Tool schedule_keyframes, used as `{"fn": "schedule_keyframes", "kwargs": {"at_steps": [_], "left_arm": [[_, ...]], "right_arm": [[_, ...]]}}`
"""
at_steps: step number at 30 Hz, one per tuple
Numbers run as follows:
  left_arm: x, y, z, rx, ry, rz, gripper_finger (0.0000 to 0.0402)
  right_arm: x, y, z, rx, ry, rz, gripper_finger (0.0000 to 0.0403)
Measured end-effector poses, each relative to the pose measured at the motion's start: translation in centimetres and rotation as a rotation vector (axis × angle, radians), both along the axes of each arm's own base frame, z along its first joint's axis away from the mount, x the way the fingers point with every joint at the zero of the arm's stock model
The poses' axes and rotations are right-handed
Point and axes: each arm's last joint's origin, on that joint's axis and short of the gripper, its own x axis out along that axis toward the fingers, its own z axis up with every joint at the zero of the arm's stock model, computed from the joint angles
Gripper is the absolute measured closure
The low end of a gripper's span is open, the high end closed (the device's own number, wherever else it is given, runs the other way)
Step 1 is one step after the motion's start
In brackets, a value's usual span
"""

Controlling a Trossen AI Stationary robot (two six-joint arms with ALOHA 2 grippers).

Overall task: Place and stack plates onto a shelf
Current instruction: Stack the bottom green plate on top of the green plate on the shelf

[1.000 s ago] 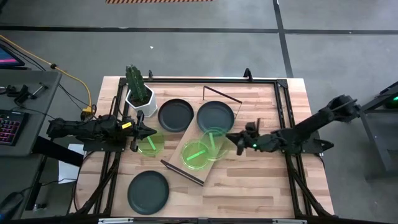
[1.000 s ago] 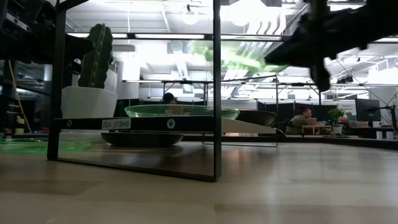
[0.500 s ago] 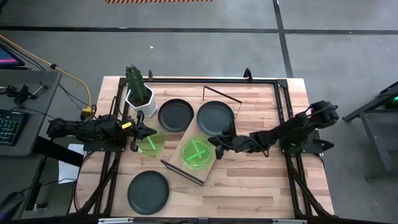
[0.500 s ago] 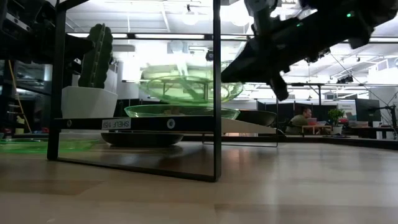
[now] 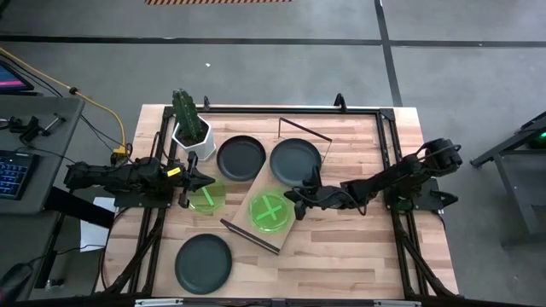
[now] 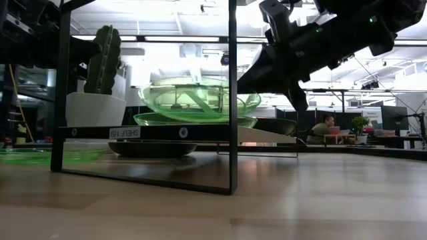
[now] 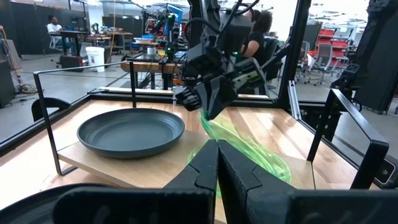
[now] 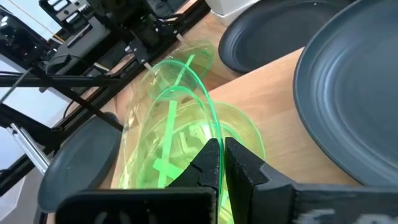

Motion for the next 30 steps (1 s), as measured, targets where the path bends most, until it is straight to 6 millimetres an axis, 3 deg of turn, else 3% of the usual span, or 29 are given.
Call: {"fn": "schedule_keyframes", "kwargs": {"at_steps": [18, 30], "left_arm": [[0.00, 0.00, 0.00, 0.000, 0.000, 0.000, 0.0402], [0.00, 0.00, 0.01, 0.000, 0.000, 0.000, 0.0402]], "right_arm": [[-0.03, 0.01, -0.03, -0.025, 0.008, 0.010, 0.0397], [0.09, 0.11, 0.23, -0.048, -0.011, 0.050, 0.0299]]}}
